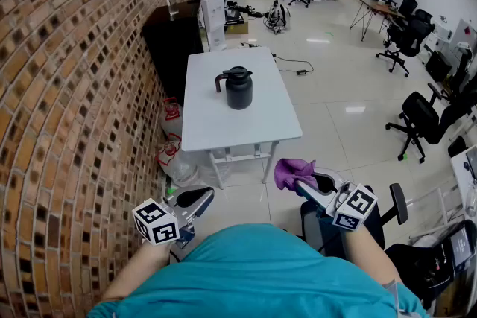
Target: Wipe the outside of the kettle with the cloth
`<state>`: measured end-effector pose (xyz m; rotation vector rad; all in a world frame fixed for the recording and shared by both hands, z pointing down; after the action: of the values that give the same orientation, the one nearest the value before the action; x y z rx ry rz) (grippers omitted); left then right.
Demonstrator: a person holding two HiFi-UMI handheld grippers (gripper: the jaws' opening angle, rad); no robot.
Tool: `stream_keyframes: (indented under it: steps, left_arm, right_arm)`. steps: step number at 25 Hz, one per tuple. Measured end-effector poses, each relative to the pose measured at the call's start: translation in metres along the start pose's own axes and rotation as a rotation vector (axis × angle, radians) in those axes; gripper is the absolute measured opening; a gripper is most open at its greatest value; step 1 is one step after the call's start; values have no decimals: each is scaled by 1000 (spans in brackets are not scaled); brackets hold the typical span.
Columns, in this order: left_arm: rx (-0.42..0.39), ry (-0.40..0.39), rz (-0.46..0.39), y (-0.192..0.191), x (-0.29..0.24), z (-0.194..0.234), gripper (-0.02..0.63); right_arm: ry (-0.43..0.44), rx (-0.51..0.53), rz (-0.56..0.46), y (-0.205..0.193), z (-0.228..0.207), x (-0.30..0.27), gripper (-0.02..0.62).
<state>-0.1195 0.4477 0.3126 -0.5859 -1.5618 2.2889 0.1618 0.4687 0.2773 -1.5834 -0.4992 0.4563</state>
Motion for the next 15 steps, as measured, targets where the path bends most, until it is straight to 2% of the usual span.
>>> stream_keyframes:
  steps: [5, 9, 12, 15]
  left_arm:
    - [-20, 26, -11, 6, -31, -5, 5]
    - [-41, 54, -24, 24, -53, 10, 5]
    - [-84, 75, -3, 38, -61, 37, 5]
    - [-95, 91, -1, 52, -67, 90, 7]
  right_arm:
    - [15, 61, 11, 5, -35, -4, 101]
    - [21, 60, -15, 14, -59, -20, 101]
    - [39, 55, -15, 14, -73, -40, 101]
    - [29, 52, 0, 8, -101, -75, 101]
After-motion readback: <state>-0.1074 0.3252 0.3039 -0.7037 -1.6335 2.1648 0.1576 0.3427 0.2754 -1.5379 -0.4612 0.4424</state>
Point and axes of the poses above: the fingertips, and each gripper's own axes: x backward along the fingers, z to its left, y out of its top, the point moved 4 cm from there along x, backward along the fingers, and after that the axes turned 4 degrees about y, right-handed, at the moved point
